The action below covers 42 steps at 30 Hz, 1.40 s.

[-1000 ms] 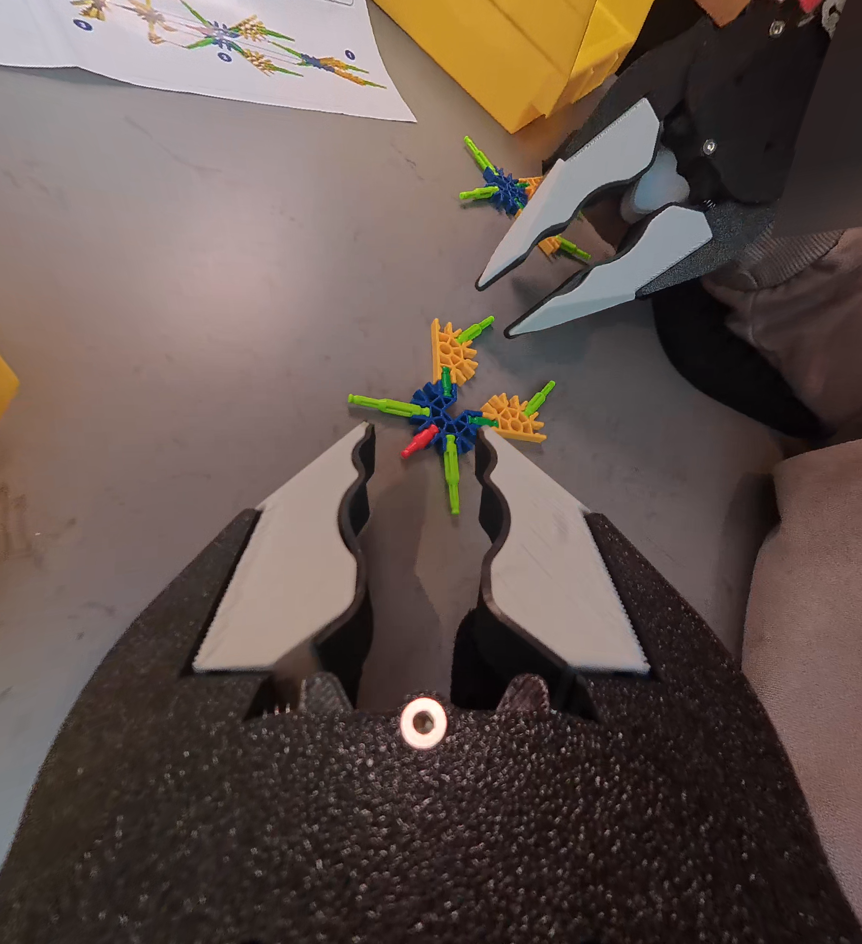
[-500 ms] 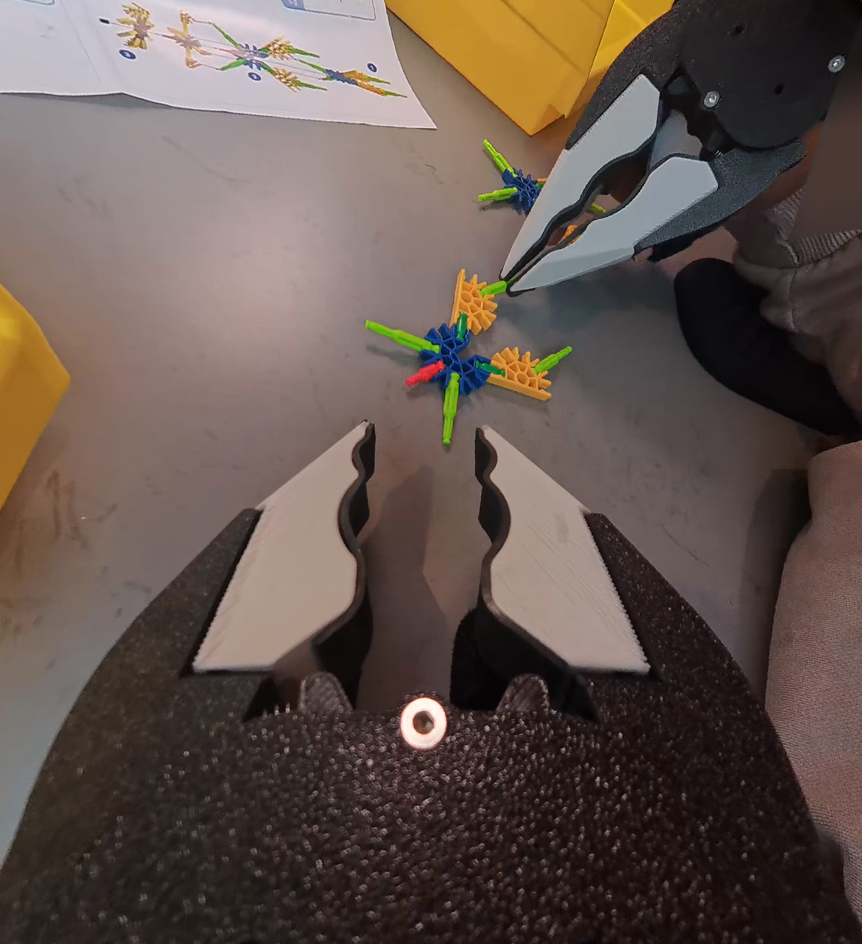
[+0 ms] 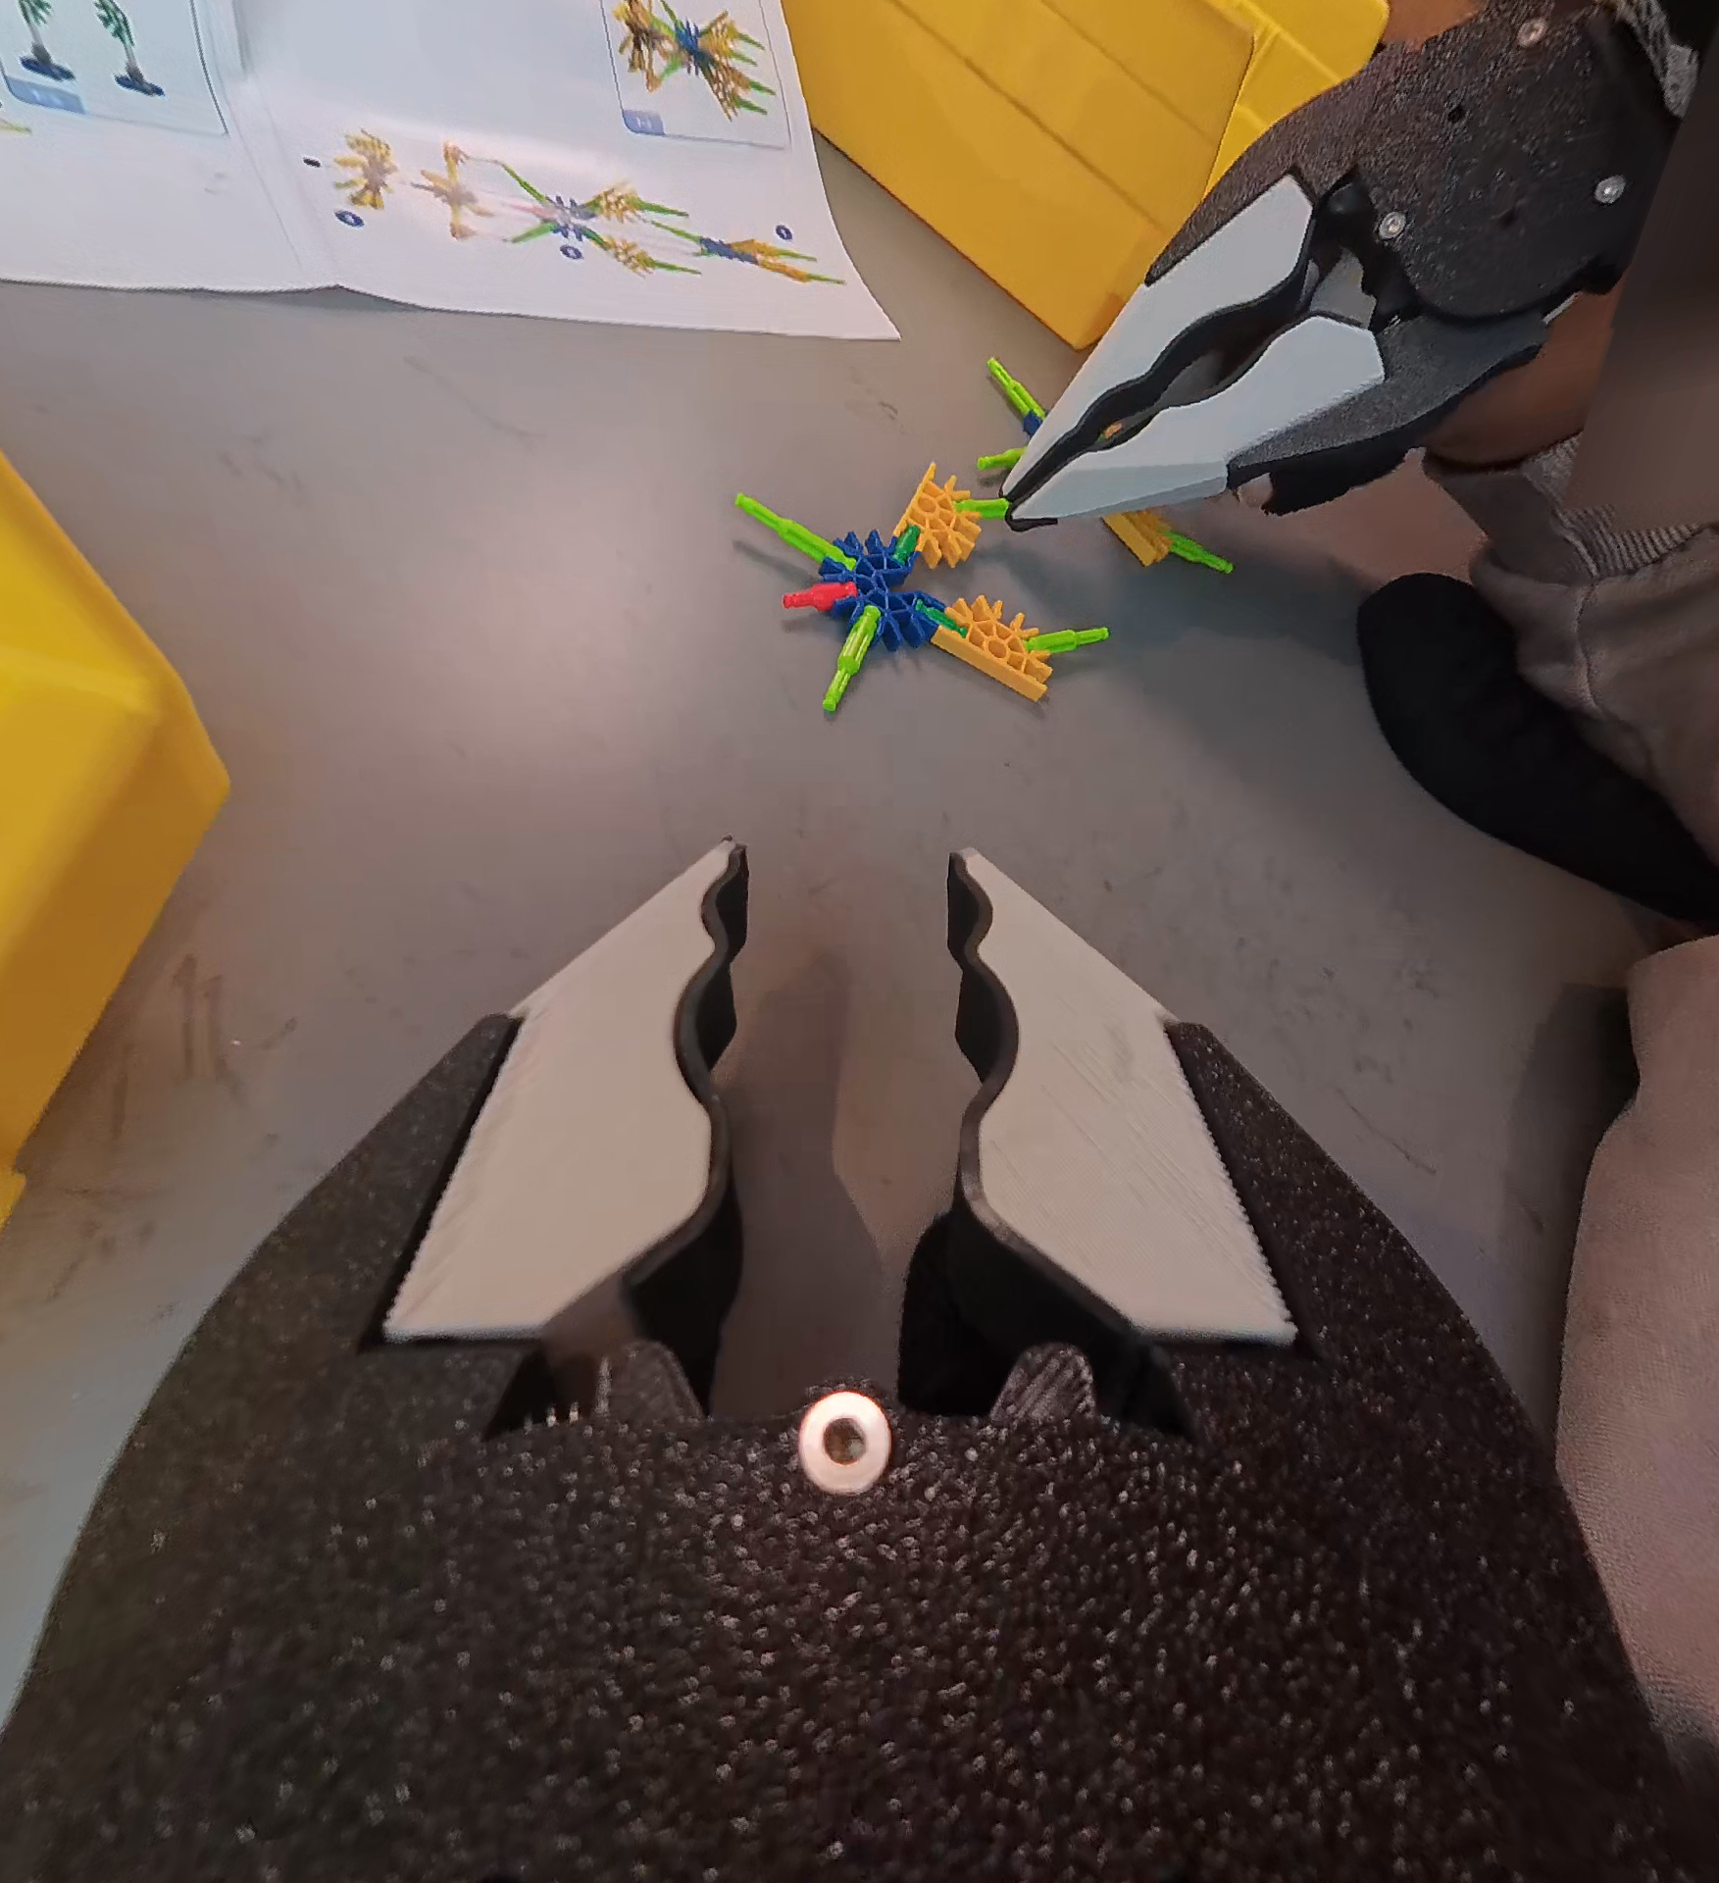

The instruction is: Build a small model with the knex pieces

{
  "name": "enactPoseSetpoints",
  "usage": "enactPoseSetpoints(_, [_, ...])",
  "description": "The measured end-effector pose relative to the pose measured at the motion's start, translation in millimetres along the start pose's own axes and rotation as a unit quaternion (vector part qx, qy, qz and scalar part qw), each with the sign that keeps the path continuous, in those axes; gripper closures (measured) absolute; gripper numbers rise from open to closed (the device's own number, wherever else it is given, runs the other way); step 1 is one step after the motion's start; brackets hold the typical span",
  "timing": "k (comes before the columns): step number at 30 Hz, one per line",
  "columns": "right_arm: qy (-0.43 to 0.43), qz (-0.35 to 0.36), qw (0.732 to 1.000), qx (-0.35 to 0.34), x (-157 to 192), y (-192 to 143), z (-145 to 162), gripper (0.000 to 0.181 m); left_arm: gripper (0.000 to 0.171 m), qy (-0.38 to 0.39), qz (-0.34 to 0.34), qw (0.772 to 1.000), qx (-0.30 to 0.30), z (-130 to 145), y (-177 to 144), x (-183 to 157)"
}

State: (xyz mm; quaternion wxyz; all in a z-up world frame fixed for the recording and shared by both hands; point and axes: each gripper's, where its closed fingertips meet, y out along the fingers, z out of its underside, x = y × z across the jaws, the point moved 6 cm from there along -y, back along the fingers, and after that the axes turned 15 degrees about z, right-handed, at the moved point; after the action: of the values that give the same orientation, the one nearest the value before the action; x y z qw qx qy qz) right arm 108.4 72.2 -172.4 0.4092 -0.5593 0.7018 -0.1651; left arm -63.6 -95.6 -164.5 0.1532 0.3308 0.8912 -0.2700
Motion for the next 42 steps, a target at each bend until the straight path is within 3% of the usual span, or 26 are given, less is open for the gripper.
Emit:
enactPoseSetpoints(7, [0.037, 0.021, 0.999, 0.019, -6.4, 3.9, 4.1, 0.179, 0.124, 0.055, -0.072, 0.991, -0.1, -23.3, -26.3, 4.3])
enactPoseSetpoints(11, [0.088, 0.036, 0.994, -0.049, -20.4, -5.8, -14.3, 0.157, 0.123, 0.067, -0.099, 0.983, -0.136, -30.0, -37.7, 6.8])
enactPoseSetpoints(16, [0.168, 0.072, 0.973, -0.141, -53.7, -7.4, -52.4, 0.157, 0.123, 0.079, -0.116, 0.98, -0.143, -32.0, -42.5, 7.0])
enactPoseSetpoints(21, [0.155, 0.105, 0.974, -0.13, -83.8, 23.5, -84.6, 0.159, 0.123, 0.107, -0.133, 0.977, -0.13, -31.5, -41.8, 3.9])
enactPoseSetpoints(26, [0.14, 0.138, 0.971, -0.137, -118.9, 55.9, -105.5, 0.174, 0.123, 0.123, -0.143, 0.975, -0.119, -29.0, -38.8, 4.3])
enactPoseSetpoints(36, [0.166, 0.068, 0.984, -0.007, -116.9, 89.0, -62.6, 0.171, 0.123, 0.116, -0.175, 0.971, -0.119, -28.6, -45.3, 13.0])
enactPoseSetpoints(42, [0.158, 0.057, 0.986, 0.007, -114.3, 102.4, -57.6, 0.173, 0.124, 0.121, -0.183, 0.969, -0.109, -25.2, -44.0, 18.3])
